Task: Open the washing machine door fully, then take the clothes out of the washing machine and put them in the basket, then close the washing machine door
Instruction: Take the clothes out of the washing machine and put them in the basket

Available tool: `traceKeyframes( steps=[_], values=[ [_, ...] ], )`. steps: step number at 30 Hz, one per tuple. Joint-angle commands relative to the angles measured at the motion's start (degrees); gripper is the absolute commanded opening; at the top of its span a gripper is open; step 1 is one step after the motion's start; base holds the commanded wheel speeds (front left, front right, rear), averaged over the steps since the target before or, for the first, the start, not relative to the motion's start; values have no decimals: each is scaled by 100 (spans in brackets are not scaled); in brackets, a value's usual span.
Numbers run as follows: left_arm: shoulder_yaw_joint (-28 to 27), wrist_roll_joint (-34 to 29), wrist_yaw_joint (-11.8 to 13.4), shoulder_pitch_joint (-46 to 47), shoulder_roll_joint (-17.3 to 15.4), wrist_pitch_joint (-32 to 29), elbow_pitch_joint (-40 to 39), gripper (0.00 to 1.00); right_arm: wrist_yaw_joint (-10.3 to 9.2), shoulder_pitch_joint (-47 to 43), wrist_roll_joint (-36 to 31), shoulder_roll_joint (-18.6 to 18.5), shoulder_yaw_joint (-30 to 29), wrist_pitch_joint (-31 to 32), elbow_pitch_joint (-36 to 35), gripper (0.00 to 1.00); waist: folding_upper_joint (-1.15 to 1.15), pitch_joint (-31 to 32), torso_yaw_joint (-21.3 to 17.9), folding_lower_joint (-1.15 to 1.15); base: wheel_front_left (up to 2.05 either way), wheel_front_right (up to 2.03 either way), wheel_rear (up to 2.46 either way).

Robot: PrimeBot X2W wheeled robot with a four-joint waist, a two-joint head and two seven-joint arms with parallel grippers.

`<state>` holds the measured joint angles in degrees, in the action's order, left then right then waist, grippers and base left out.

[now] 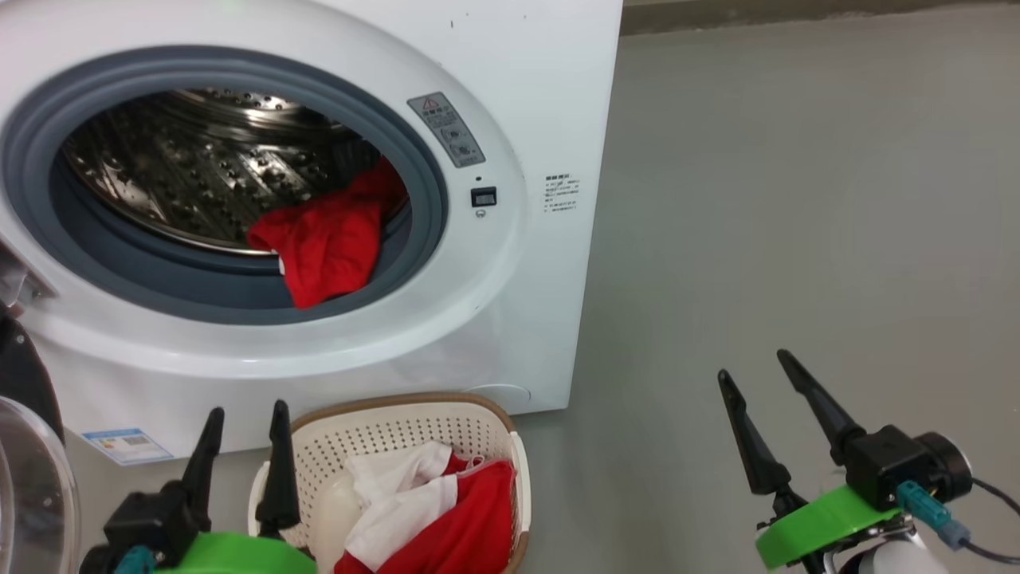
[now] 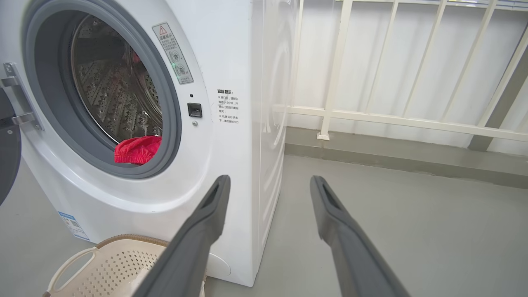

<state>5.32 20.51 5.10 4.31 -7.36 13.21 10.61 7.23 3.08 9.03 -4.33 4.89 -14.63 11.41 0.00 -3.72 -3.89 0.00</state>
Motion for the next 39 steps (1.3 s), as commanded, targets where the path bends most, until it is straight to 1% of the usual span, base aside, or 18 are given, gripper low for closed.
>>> traceKeyframes(
  steps=[1,7,15,22,33,39],
  values=[
    [-193,10,13,340,-119,57,-59,100,25,307,14,-109,155,-37,-162,100,0,-152,15,0,0,0,0],
    [-146,5,-65,982,-121,87,230,100,25,512,30,-205,119,-37,-251,100,0,-562,94,0,0,0,0],
    [-102,-53,-165,1995,-219,114,778,100,25,726,47,-241,161,-37,-311,100,0,-1059,102,0,0,0,0],
    [-70,-45,-329,2904,-277,138,1428,100,25,934,61,-289,186,-37,-355,100,0,-1484,39,0,0,0,0],
    [-7,-232,-398,4307,-418,167,2534,100,25,1205,112,-319,259,-37,-415,100,0,-2014,-76,0,0,0,0],
    [-88,-95,-519,4892,-449,170,3162,100,25,1281,104,-350,326,-37,-459,100,0,-2212,-140,0,0,0,0]
  ],
)
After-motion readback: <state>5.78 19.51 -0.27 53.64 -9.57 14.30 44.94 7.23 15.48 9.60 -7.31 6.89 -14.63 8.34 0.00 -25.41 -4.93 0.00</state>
